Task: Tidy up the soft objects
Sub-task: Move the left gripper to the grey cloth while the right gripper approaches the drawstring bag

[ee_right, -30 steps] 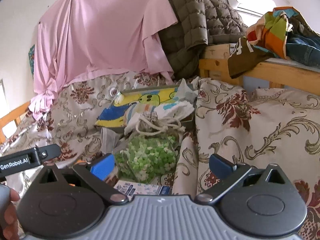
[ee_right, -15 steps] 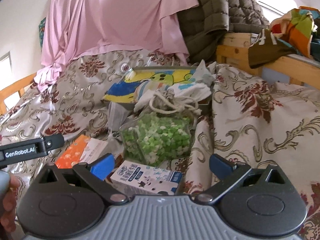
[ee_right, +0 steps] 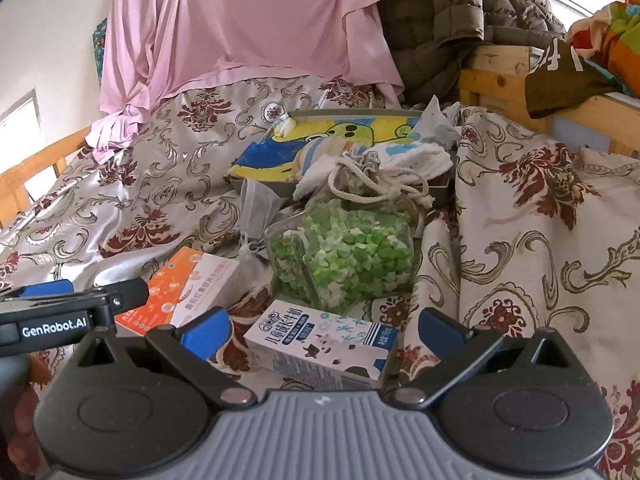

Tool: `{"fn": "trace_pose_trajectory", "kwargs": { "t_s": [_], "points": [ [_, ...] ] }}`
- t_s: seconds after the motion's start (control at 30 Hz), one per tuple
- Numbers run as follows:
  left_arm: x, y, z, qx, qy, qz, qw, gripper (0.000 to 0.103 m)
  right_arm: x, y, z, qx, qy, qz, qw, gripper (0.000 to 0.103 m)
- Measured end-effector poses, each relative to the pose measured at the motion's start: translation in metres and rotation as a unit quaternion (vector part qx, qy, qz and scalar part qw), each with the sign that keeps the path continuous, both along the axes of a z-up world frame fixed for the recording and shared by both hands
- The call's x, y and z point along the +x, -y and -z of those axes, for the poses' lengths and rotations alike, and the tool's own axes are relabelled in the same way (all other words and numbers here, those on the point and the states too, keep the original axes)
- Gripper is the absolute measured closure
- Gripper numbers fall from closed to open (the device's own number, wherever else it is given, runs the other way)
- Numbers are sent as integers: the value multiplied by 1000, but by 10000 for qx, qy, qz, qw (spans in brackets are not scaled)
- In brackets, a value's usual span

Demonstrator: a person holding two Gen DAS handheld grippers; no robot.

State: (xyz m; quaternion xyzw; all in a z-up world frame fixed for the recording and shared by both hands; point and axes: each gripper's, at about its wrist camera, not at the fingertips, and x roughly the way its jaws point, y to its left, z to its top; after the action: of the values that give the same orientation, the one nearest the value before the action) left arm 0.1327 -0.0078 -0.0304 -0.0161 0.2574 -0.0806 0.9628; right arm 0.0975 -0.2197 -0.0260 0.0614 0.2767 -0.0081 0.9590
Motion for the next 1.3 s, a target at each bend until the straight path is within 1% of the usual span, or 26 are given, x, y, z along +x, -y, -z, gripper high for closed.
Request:
{"fn": "trace_pose_trajectory", "kwargs": {
  "t_s": [0.33,0.6,0.8,0.93,1.1,1.3],
  "points": [
    [0,3,3,78,-73,-67,9999,1,4,-3,1,-7,-77,-74,9999,0],
    [2,2,3,90,57,-135,9999,1,5,-3,0,9,-41,-82,10000,0],
    [10,-3,1,-25,93,-379,9992,1,8,2,-1,109,7,39,9999,0],
    [16,-5,1,-36,157,-482,9987,1,13,5,-1,139,52,95,9998,0],
    [24,-8,3,-81,209,-611,9979,1,22,7,-1,112,141,142,9997,0],
    [32,-11,9,-217,152,-777,9966,1,28,12,2,203,98,241,9995,0]
  ]
}}
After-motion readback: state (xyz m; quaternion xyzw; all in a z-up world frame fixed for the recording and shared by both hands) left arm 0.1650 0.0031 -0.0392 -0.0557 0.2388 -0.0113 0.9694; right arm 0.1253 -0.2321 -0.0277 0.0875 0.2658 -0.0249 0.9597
